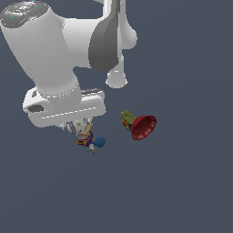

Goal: Pick up a designated object from a clutter of objects.

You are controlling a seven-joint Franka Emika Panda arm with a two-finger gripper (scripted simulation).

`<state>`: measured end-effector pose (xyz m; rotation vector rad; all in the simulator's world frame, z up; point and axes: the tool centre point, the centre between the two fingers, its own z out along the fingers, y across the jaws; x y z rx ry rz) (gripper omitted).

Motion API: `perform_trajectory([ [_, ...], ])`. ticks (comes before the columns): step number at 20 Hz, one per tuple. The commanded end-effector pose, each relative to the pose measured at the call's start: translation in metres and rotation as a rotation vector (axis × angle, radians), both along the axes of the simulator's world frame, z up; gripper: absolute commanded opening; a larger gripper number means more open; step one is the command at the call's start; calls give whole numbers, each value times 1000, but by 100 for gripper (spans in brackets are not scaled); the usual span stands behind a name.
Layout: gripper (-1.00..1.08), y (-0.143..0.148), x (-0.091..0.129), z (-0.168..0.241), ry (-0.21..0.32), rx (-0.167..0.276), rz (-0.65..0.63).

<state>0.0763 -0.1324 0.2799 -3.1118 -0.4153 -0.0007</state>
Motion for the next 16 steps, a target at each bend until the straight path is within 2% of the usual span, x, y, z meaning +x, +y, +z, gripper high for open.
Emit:
perform_trajectory([
  [1, -100, -20, 4, 20, 0, -1, 1],
  [9, -100, -70, 16, 68, 0, -1, 1],
  [16, -100, -95, 22, 92, 0, -2, 1],
])
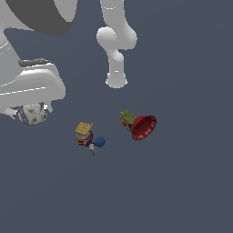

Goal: Pick up a designated object from a clutter of objects.

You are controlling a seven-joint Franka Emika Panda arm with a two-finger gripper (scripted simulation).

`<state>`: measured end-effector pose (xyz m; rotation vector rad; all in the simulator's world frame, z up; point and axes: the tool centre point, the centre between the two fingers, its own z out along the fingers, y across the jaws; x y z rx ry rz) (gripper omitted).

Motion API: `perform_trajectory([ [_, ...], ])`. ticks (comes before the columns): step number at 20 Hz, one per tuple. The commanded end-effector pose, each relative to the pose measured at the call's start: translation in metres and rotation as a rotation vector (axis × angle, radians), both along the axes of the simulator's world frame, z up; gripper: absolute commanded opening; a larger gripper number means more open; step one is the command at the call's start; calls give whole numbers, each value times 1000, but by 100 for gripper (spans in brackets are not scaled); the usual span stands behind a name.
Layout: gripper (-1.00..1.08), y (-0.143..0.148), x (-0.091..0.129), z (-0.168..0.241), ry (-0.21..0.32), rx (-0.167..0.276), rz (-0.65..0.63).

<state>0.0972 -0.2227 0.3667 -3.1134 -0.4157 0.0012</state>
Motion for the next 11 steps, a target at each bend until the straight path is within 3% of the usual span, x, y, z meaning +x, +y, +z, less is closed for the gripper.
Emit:
perform_trajectory([
  [1, -100, -7, 2, 7, -1, 0, 1],
  [11, -100, -17, 6, 17, -1, 0, 1],
])
